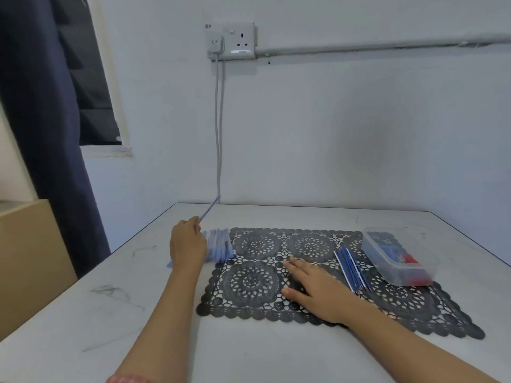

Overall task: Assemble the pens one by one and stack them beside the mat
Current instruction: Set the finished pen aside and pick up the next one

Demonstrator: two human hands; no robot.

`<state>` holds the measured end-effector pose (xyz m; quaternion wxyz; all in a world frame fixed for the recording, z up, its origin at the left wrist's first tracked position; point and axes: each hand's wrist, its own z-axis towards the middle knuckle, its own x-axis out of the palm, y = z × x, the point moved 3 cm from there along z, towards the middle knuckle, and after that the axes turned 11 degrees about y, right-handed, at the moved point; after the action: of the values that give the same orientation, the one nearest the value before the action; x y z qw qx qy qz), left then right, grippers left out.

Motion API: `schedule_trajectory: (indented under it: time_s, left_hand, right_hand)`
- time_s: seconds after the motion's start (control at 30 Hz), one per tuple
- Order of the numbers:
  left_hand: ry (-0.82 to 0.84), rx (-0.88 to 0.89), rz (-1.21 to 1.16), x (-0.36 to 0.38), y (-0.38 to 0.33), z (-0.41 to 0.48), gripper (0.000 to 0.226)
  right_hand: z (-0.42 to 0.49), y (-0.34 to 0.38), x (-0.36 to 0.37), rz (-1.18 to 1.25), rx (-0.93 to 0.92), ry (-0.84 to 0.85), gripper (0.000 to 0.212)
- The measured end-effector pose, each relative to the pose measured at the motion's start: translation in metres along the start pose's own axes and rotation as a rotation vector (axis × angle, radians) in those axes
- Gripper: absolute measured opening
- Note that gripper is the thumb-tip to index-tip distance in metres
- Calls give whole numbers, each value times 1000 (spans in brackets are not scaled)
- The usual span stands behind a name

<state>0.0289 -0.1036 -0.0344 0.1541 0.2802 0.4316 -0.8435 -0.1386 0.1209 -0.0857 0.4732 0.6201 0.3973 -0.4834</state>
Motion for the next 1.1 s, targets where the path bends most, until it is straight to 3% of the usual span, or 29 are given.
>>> schedule_trajectory:
  time_s: [0.1, 0.3, 1.1]
  left_hand:
    - [-28, -246, -54, -17, 37, 4, 29]
    - [104, -481, -64, -17, 70, 1, 26]
    - [236, -499, -68, 3, 73, 3, 50]
  right_hand:
    - [4, -4, 3, -42, 9, 42, 108]
    - [7, -3, 5, -68, 21, 59, 119]
    - [6, -1, 3, -22, 17, 68, 122]
